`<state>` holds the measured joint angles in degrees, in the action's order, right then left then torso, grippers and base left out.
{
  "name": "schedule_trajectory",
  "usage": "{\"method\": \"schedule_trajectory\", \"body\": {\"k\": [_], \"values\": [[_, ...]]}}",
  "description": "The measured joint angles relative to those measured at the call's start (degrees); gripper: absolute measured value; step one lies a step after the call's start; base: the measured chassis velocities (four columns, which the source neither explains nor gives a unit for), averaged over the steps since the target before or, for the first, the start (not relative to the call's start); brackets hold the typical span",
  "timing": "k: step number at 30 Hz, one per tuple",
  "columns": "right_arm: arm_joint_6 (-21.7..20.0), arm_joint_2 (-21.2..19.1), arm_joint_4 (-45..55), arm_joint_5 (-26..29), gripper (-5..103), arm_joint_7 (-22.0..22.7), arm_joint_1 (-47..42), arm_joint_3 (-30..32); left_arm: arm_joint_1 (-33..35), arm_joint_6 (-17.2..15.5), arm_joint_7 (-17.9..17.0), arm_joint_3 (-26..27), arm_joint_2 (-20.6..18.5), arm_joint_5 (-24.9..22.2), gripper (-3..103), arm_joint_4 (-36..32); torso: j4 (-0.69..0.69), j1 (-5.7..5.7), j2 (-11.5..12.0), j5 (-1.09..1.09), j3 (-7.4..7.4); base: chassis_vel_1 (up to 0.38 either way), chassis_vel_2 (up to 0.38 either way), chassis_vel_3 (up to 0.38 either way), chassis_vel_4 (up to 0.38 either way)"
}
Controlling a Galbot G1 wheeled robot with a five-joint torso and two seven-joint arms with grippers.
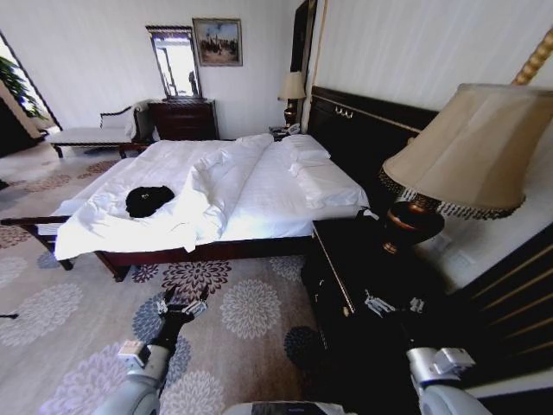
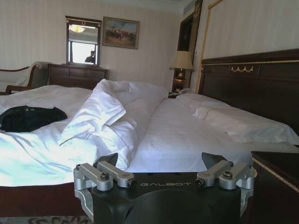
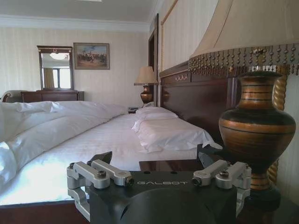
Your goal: Fold the clothes on the bed.
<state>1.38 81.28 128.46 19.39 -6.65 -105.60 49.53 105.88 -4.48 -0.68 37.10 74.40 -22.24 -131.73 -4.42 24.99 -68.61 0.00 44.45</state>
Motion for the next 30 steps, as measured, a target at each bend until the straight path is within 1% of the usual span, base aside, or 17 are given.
{"method": "schedule_trajectory", "body": {"k": [9,16,30], "values": [[0.4,0.8,-0.5,-1.9,100,0.0,0.0,-1.9,-0.2,0.0,-0.2,0.3,1.0,-0.4,100,0.4,0.0,0.0,0.0,0.0,0.0,0.0,0.0,0.0,0.0],[1.3,1.6,-0.8,-3.7,100,0.0,-0.5,-3.3,0.0,0.1,-0.3,-0.5,1.3,0.1,100,0.7,0.0,0.0,0.0,0.0,0.0,-0.03,0.035,0.033,-0.041],[1.9,3.2,-1.7,-4.9,100,-0.1,-0.7,-5.4,0.5,0.4,-0.8,-4.1,3.9,3.5,100,0.8,0.0,0.0,0.0,0.0,0.01,-0.096,0.078,0.084,-0.094]]}}
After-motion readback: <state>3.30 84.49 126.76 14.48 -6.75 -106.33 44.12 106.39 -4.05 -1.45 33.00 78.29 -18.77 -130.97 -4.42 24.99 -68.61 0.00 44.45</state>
